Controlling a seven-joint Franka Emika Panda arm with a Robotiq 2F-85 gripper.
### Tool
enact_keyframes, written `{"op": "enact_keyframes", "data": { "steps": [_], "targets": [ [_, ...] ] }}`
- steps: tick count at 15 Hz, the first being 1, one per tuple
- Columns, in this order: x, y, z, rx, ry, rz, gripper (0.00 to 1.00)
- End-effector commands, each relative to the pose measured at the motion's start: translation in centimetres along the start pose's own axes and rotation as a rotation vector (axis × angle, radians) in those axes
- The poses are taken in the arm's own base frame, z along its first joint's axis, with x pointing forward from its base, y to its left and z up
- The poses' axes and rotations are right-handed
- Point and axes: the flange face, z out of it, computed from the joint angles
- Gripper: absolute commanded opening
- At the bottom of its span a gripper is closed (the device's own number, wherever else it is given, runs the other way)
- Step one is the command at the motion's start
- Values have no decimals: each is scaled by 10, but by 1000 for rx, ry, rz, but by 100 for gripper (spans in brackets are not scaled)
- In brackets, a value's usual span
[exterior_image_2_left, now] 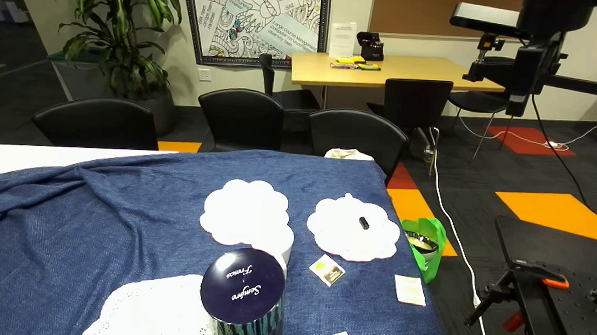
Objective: Put the marker in the white cup
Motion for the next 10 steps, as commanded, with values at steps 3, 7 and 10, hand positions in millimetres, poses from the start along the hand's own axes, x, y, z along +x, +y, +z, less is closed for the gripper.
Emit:
{"op": "enact_keyframes", "data": {
  "steps": [3, 7, 10],
  "targets": [
    [24, -38, 20, -4, 46, 204, 100],
    [36, -62, 40, 4, 89, 323, 100],
    [46, -68, 58, 52, 130, 399, 100]
  ]
}}
